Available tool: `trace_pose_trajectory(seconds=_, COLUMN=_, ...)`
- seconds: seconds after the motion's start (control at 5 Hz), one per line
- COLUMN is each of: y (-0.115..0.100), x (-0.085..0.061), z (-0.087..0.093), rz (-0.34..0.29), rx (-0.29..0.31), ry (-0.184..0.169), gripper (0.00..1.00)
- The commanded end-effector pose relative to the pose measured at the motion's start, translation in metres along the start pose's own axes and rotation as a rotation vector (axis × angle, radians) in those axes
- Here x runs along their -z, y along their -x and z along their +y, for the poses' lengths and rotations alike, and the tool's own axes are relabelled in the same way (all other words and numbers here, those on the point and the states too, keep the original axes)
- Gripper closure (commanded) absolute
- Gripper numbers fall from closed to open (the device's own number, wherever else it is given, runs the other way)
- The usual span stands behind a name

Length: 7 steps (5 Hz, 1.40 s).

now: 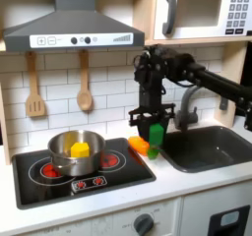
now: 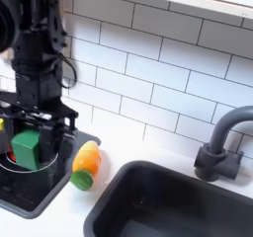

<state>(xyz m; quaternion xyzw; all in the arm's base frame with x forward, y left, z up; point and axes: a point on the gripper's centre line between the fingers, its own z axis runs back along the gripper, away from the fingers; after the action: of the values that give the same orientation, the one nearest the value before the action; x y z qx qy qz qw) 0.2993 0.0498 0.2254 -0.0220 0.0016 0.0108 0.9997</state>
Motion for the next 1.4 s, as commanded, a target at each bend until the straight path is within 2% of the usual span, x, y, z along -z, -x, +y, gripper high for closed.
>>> trace_pose_trajectory(seconds=0.0, y=-0.013, x=-0.013, z=0.026, rz=-0.047, rx=-0.055, ry=-0.002, gripper=1.0)
trace_pose_trajectory(seconds=0.4, y=-0.022, x=-0.018, z=0.045, rz=-0.054, rx=-0.09, ry=-0.006, gripper=1.0)
trace_pose_trajectory(seconds=0.8, y=-0.026, x=-0.016, z=0.063, rz=-0.051, rx=-0.124, ry=-0.007, gripper=1.0)
trace_pose_trajectory(seconds=1.2, y=-0.032, x=-0.011, z=0.089, rz=-0.046, rx=-0.171, ry=-0.006, gripper=1.0)
